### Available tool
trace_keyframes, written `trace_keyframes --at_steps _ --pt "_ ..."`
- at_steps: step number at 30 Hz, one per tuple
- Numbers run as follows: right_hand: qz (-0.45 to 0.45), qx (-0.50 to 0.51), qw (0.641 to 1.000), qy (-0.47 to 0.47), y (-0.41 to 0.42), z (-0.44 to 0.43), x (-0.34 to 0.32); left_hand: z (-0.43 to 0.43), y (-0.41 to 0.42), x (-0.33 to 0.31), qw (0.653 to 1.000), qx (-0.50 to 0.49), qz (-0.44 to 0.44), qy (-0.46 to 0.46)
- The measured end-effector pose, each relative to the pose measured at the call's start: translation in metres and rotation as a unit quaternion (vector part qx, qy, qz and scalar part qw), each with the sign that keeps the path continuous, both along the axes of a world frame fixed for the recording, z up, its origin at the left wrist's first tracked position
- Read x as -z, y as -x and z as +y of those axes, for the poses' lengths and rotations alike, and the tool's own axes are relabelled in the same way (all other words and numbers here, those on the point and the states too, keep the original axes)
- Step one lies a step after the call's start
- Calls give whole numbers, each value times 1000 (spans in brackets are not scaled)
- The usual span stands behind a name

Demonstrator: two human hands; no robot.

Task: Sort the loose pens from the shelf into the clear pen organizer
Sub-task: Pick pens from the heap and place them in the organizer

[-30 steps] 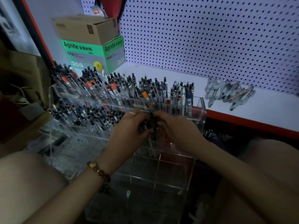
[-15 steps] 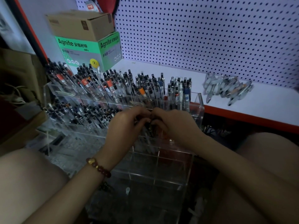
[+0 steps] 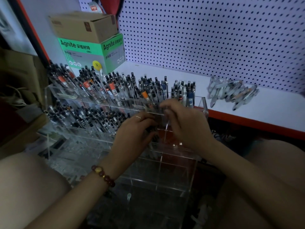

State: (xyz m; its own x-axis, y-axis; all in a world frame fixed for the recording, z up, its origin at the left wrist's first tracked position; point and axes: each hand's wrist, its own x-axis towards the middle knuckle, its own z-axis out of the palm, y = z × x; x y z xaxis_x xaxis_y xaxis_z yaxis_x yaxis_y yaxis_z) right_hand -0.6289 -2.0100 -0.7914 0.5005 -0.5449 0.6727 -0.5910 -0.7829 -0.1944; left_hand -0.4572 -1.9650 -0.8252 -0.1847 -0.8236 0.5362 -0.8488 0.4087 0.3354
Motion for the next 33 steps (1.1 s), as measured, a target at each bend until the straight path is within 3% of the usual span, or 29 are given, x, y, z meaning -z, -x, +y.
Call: trace_keyframes --at_steps 7,9,11,13,15,19,23,26,33 --pt "-168 32 985 18 40 -9 -34 -5 -2 -38 995 49 25 82" --pt "-210 89 973 -30 61 -20 -57 -9 2 -60 991 78 26 107" --pt "-158 189 960 -132 92 -44 -76 -15 8 -80 988 100 45 110" --pt "-66 287 913 -284 126 -74 -83 -24 17 -96 986 118 56 101" --pt "-41 364 848 -383 155 -100 -72 -35 30 -106 985 135 59 95" --pt "-78 445 787 -421 182 -133 -32 -61 59 -116 979 162 70 103" --pt "-113 431 805 -391 189 -151 -15 -79 93 -119 976 175 83 104" --pt "-187 399 796 -414 190 -158 -12 -88 116 -117 976 178 88 89" --pt "-228 378 789 -428 198 -167 -4 -97 148 -111 971 208 77 95"
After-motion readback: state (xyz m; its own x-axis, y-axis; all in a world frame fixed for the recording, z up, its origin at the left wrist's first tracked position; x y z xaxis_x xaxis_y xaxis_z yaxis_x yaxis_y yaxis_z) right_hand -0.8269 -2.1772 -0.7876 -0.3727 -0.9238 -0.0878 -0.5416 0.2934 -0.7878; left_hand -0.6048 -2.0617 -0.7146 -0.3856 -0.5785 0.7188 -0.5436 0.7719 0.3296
